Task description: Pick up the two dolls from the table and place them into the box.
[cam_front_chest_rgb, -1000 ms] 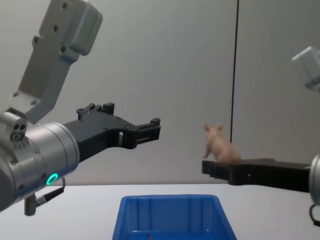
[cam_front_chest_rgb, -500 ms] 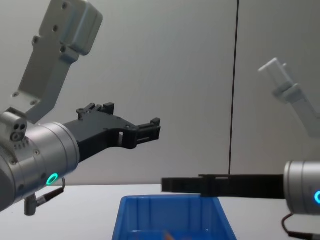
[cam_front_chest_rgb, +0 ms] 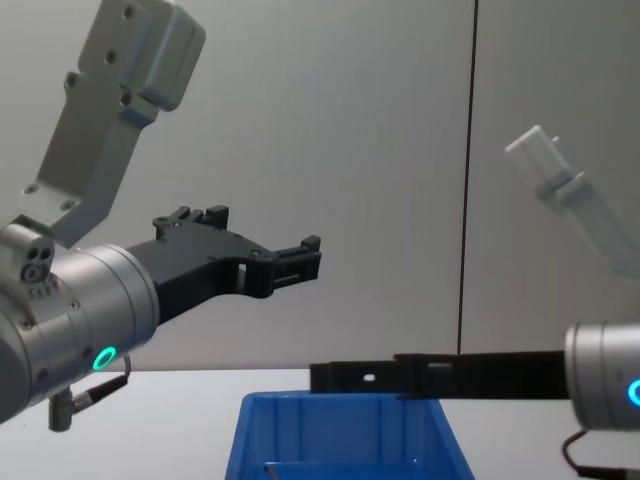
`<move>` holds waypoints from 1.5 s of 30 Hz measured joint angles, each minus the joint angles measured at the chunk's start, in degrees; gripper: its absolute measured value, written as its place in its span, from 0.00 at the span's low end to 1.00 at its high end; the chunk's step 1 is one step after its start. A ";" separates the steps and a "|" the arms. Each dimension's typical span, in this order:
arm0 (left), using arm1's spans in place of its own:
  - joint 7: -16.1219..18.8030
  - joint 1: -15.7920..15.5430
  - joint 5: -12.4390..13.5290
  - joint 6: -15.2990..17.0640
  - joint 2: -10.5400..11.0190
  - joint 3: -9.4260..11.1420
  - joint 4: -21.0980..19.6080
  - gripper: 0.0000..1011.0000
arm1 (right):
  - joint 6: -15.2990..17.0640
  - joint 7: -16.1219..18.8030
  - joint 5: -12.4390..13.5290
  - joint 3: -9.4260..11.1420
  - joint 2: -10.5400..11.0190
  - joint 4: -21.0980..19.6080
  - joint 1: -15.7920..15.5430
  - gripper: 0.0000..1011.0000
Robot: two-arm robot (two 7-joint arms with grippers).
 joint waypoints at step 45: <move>3.62 6.02 -7.31 9.58 4.99 -1.61 -8.41 0.99 | -22.45 -25.84 5.04 12.12 14.01 -13.31 -15.16 0.99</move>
